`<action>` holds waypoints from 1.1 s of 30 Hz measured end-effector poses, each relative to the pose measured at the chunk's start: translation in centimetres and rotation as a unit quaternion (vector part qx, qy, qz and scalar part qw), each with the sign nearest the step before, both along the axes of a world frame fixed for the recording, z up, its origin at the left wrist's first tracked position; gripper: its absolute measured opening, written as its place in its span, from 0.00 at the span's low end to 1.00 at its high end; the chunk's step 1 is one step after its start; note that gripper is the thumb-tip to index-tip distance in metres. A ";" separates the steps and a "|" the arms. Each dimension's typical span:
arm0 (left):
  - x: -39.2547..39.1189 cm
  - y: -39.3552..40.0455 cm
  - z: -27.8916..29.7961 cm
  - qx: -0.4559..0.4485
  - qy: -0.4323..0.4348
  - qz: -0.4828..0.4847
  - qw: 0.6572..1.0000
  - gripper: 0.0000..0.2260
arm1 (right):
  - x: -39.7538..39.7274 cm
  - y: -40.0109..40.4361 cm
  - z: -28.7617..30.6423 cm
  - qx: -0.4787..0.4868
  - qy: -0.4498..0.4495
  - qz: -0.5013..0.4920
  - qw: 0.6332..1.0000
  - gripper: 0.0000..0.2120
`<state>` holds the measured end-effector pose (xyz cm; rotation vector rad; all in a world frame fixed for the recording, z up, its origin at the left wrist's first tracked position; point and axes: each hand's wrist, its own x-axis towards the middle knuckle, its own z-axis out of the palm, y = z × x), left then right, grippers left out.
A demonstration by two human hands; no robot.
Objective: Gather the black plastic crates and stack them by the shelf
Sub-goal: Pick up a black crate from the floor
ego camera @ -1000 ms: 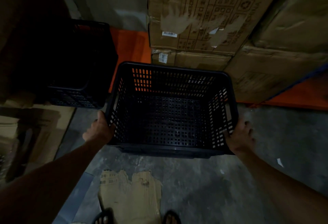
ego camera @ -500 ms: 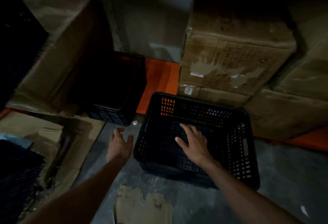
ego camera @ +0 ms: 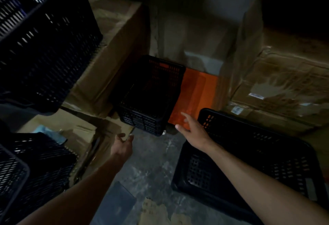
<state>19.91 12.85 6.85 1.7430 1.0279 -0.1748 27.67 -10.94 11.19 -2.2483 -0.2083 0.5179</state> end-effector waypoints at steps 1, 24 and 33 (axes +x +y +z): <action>0.7 1.6 -0.7 -0.018 0.003 0.008 1.000 0.19 | 1.0 1.9 -0.5 0.000 0.001 0.005 1.000 0.30; 21.5 6.5 -18.6 -0.253 0.039 0.101 0.961 0.40 | 30.5 8.5 -18.5 0.023 0.124 -0.228 0.965 0.46; 23.5 5.5 -21.0 -0.326 -0.076 0.175 0.926 0.18 | 32.2 9.5 -21.7 0.043 0.193 -0.202 0.959 0.24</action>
